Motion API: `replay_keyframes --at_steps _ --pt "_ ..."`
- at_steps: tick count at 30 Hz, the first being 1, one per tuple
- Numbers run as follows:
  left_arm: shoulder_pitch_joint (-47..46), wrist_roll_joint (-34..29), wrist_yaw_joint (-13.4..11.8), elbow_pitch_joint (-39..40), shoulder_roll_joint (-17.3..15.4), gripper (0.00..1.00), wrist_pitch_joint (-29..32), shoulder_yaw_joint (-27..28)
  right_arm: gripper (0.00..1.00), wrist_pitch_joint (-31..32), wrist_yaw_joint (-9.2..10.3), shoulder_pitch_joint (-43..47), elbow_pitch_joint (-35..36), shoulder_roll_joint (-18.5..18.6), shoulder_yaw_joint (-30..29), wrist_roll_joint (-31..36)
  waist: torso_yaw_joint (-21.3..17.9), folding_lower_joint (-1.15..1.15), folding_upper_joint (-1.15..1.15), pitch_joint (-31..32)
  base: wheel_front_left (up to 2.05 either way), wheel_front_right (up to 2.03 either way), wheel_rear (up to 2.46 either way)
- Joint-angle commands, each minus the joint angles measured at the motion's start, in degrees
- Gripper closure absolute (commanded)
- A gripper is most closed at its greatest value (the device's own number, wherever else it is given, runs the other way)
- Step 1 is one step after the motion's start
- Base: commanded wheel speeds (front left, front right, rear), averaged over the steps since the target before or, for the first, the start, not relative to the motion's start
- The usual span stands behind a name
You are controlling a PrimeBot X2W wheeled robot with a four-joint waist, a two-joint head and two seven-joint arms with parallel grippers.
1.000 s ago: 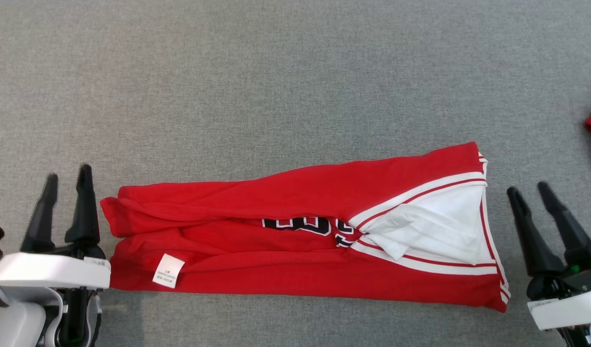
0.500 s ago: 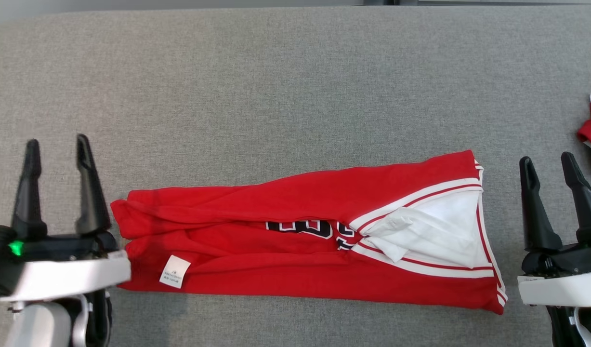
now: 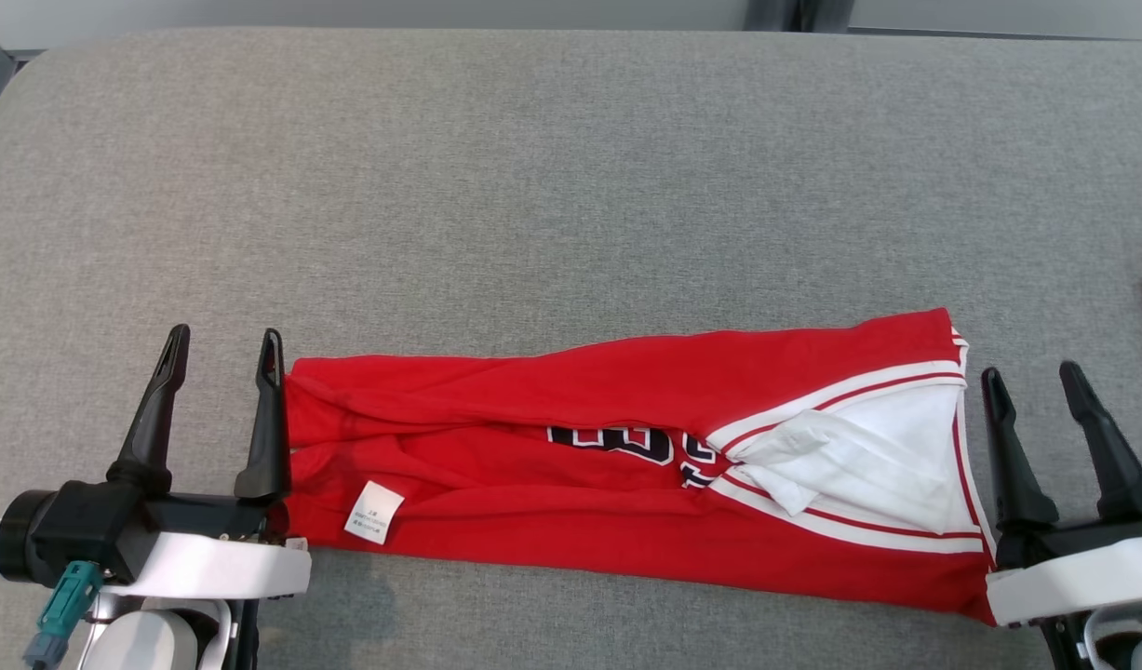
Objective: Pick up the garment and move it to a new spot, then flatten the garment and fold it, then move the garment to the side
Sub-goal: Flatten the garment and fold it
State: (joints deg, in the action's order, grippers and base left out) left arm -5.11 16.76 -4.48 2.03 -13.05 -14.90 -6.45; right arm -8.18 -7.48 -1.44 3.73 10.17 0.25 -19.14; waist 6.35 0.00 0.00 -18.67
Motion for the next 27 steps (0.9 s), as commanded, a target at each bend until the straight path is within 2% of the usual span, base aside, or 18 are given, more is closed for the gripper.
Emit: replay_keyframes --at_steps 1,14,21,22,23,24,27 --pt "-0.7 -0.38 0.34 -0.23 0.03 0.0 -0.27 0.1 0.0 0.36 -0.03 0.86 -0.58 -0.11 -0.34 0.2 0.38 0.0 0.0 0.09 0.0 0.0 0.0" --pt "-1.7 -1.57 2.02 -1.69 1.79 0.0 -0.28 -0.43 0.0 4.13 -0.03 2.67 -10.34 -1.32 1.09 0.02 1.99 0.0 0.0 -0.34 0.0 0.0 0.0" --pt "-2.08 -2.12 2.31 -1.93 2.19 0.0 -0.27 0.0 0.0 6.22 -0.07 1.19 -13.74 -1.56 5.35 -1.9 1.63 0.0 0.0 -0.83 0.0 0.0 0.0" --pt "-2.14 -2.19 2.34 -1.97 2.27 0.0 -0.28 0.04 0.11 6.41 -0.07 1.04 -14.21 -1.47 5.81 -2.26 1.62 0.0 0.0 -0.82 0.0 0.0 0.0" --pt "-2.16 -2.24 2.28 -1.94 2.33 0.0 -0.28 0.12 0.59 6.72 -0.08 0.77 -14.54 -1.44 6.32 -2.85 1.6 0.0 0.0 -0.81 0.0 0.0 0.0" --pt "-2.16 -2.07 2.3 -1.9 2.39 0.0 -0.27 0.2 1.0 6.85 -0.08 0.59 -14.9 -1.42 6.61 -3.18 1.59 0.0 0.0 -0.84 0.0 0.0 0.0" --pt "-2.19 -2.17 2.43 -1.69 2.6 0.0 -0.27 0.41 1.0 5.81 0.0 0.22 -15.15 -1.04 6.21 -3.74 1.51 0.0 0.0 -0.91 0.0 0.0 0.0"
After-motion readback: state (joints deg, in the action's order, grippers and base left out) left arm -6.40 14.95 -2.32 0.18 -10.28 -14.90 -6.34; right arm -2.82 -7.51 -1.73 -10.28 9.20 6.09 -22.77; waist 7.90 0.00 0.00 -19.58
